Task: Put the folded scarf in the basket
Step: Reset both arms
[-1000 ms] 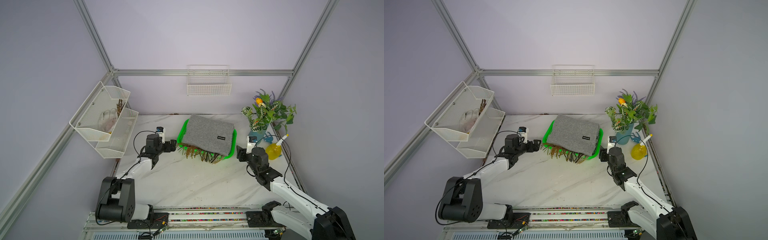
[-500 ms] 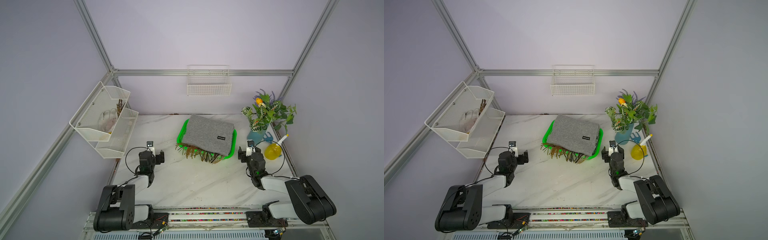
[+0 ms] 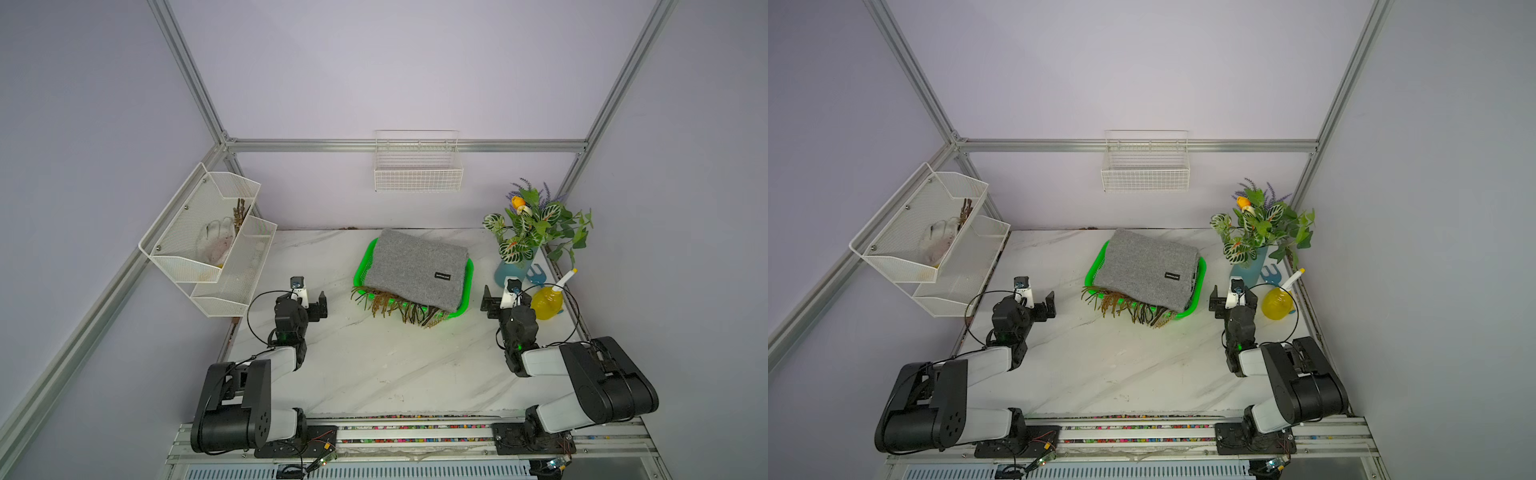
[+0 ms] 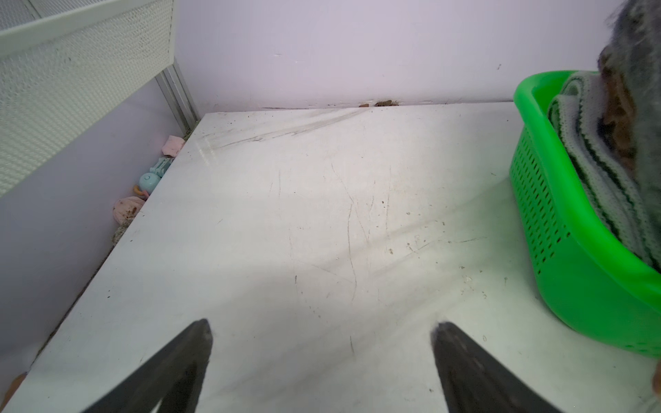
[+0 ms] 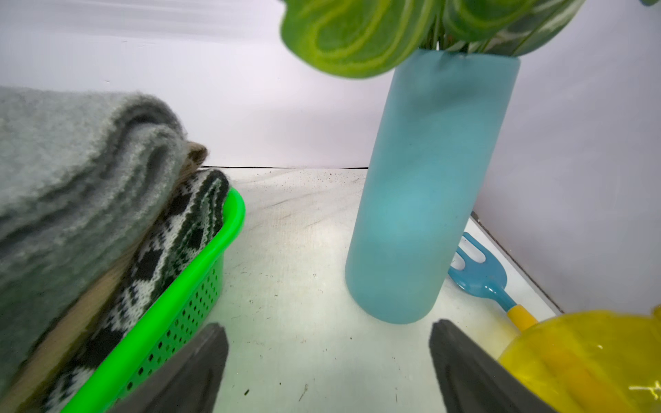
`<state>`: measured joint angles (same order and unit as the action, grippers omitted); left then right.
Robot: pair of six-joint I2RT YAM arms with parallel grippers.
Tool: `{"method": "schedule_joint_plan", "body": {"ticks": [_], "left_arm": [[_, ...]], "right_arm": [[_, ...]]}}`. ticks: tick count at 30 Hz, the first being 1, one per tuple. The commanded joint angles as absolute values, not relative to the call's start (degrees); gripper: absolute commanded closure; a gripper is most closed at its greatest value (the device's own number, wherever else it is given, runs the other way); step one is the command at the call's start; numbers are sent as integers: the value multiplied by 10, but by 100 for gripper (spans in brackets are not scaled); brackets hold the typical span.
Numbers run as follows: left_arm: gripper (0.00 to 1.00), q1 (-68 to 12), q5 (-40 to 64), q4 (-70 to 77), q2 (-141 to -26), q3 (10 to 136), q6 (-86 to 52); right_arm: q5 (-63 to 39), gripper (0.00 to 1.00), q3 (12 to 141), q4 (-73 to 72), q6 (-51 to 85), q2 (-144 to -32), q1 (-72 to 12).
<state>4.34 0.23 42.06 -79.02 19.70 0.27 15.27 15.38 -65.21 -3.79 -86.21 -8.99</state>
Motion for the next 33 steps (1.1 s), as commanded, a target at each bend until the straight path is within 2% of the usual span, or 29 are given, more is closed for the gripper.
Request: {"method": "schedule_joint_plan", "body": {"ticks": [1,3,6,8,10,12,33], "left_arm": [[0,64,45,550,-870,194,-25],[0,68,94,610,-908,190,-8],[0,65,102,539,-893,210,-1],[0,54,76,540,-896,214,3],[0,44,9,527,-895,220,-10],[0,41,-6,522,-895,221,-11],[0,40,-7,526,-893,219,-10]], "right_arm": [[144,0,138,-713,-27,-879,-85],[141,0,134,-747,-27,-909,-85],[139,0,144,-721,-23,-904,-81],[135,0,149,-711,-21,-904,-77],[133,0,149,-710,-20,-905,-77],[131,0,150,-707,-19,-904,-75],[131,0,162,-682,-7,-902,-68]]}}
